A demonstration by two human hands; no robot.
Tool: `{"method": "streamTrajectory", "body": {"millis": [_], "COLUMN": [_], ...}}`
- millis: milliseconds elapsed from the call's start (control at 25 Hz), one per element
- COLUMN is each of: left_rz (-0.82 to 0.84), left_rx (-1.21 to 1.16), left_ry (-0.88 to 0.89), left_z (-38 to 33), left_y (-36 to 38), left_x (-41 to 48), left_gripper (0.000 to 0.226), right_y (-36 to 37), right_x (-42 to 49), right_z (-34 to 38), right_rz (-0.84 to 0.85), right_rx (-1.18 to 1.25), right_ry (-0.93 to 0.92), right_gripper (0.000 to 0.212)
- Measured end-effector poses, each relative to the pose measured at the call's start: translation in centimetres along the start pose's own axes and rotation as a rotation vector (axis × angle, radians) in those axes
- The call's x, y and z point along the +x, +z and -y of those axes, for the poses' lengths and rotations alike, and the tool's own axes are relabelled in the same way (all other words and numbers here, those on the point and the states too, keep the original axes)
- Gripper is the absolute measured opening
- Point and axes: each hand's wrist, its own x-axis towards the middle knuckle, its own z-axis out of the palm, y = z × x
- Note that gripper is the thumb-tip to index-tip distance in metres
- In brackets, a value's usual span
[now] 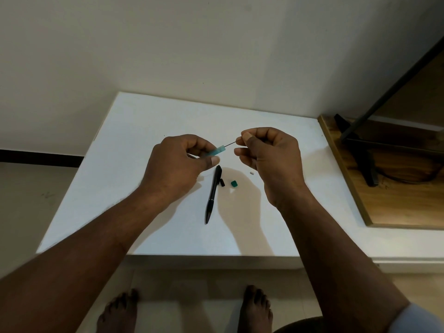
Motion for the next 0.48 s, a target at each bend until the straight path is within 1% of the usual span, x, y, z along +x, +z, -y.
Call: {"method": "streamTrajectory", "body": {"millis": [240, 480], "left_rz": [0.006, 0.012], "left_rx": [-0.002, 0.000], "left_ry": [-0.005, -0.002], "left_z": [0.00, 0.16], "left_y": [0.04, 0.04], "left_x": [-0.03, 0.15], "left_gripper": [0.012, 0.011], "right_y": [-0.11, -0.08], "right_x": [-0.10, -0.06], "right_z": [0.10, -0.05], "right_rz": [-0.046, -0.025], "right_rx": [0.028, 0.035], "right_ry": [-0.061, -0.086], "right_gripper": [0.009, 0.015]}}
